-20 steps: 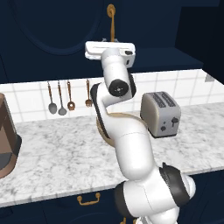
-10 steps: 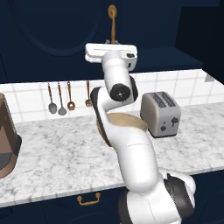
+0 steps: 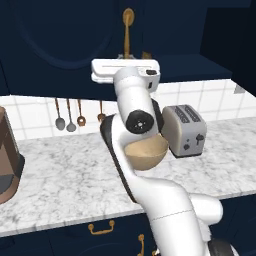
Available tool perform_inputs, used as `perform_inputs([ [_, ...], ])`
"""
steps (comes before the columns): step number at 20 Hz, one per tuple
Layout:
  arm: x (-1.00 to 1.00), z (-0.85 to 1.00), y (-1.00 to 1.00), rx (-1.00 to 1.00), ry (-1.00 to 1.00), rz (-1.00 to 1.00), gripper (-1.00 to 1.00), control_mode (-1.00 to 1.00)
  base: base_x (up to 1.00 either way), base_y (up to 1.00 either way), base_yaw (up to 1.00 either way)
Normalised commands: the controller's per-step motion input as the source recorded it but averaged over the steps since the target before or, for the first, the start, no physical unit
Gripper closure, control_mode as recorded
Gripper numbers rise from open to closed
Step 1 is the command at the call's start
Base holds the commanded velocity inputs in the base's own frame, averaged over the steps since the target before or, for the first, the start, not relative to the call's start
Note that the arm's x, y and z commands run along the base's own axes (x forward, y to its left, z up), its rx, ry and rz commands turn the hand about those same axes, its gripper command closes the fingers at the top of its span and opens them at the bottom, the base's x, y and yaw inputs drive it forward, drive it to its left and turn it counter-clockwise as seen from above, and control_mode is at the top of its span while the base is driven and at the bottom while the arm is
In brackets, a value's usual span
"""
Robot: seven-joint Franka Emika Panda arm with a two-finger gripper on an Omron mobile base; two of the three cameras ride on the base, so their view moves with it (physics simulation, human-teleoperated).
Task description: Open the cabinet, pick up the bread from the cabinet and place it in the basket. Then move the basket to the dining counter.
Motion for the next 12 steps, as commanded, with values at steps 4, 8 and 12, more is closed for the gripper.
perform_inputs([
  [4,-1.00,0.00,0.81,-0.04,0.10,0.00,1.00,-1.00,0.00,0.00,0.00],
  [8,-0.96,0.00,0.95,-0.07,0.10,0.00,1.00,-1.00,0.00,0.00,0.00],
  [12,-0.82,0.00,1.00,-0.09,0.11,0.00,1.00,-1.00,0.00,0.00,0.00],
])
